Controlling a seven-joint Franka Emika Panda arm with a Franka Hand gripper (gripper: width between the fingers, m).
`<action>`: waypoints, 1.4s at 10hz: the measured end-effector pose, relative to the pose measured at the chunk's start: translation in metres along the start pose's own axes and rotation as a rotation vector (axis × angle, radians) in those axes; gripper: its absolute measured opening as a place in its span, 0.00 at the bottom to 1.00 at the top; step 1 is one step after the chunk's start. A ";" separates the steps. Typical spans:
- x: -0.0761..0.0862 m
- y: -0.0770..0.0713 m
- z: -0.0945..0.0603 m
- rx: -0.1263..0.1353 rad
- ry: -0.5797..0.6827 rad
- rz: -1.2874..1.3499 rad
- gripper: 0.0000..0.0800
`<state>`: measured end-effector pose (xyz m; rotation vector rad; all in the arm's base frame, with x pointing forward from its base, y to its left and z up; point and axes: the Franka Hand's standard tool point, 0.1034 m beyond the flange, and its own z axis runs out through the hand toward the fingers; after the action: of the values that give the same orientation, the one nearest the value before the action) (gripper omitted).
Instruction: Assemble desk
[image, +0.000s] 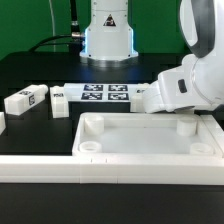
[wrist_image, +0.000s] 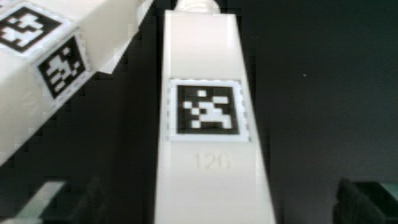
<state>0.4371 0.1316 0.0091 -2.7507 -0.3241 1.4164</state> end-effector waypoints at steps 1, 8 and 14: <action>0.000 0.000 0.000 0.001 0.000 0.001 0.65; -0.004 0.001 -0.006 0.004 0.004 -0.012 0.36; -0.042 0.003 -0.048 0.050 0.013 -0.027 0.36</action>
Offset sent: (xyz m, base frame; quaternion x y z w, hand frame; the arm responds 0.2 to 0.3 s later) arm 0.0026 -0.0013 -0.0013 0.0015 0.0045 -0.0010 1.0000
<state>0.4524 0.1231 0.0706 -2.7041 -0.3193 1.3806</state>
